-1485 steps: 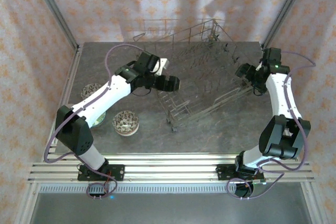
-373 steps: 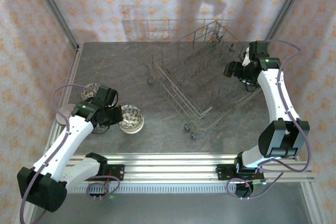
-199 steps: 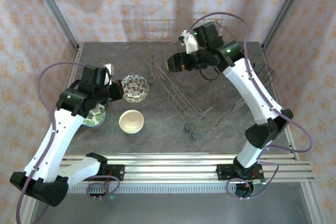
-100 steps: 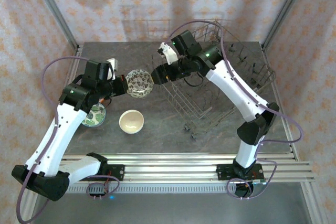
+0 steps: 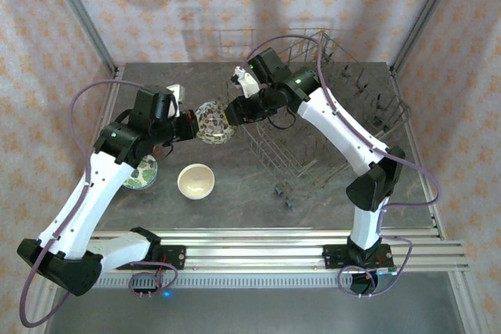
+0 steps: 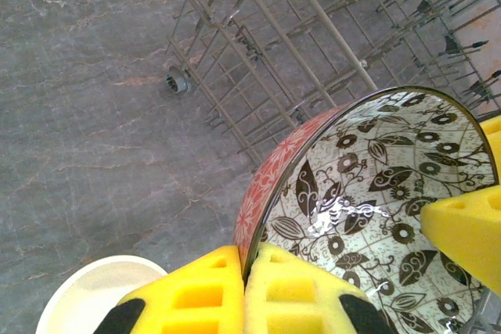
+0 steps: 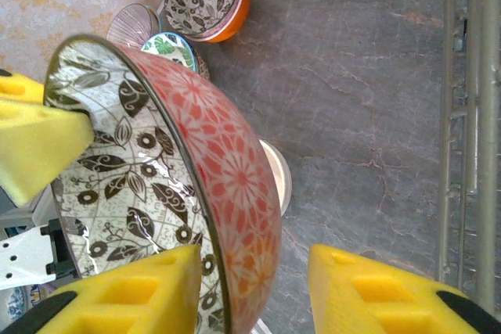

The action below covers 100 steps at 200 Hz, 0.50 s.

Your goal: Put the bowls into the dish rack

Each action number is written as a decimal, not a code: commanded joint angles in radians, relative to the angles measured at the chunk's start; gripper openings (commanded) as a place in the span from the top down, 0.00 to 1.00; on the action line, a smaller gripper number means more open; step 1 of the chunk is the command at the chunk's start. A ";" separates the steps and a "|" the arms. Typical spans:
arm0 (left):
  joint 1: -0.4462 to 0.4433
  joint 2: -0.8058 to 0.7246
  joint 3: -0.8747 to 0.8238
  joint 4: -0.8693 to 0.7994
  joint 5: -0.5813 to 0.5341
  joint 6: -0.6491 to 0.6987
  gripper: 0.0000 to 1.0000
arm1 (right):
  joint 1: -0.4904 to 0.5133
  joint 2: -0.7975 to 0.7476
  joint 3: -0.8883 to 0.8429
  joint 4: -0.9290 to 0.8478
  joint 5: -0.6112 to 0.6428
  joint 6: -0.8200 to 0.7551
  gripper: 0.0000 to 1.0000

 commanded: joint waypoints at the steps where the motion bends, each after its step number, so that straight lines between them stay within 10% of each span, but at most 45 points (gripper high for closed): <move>1: -0.019 -0.005 0.041 0.049 -0.062 -0.014 1.00 | 0.005 -0.015 0.001 0.028 0.035 0.009 0.60; 100: -0.081 0.021 0.065 0.032 -0.119 -0.038 1.00 | 0.005 -0.037 -0.014 0.029 0.069 0.010 0.84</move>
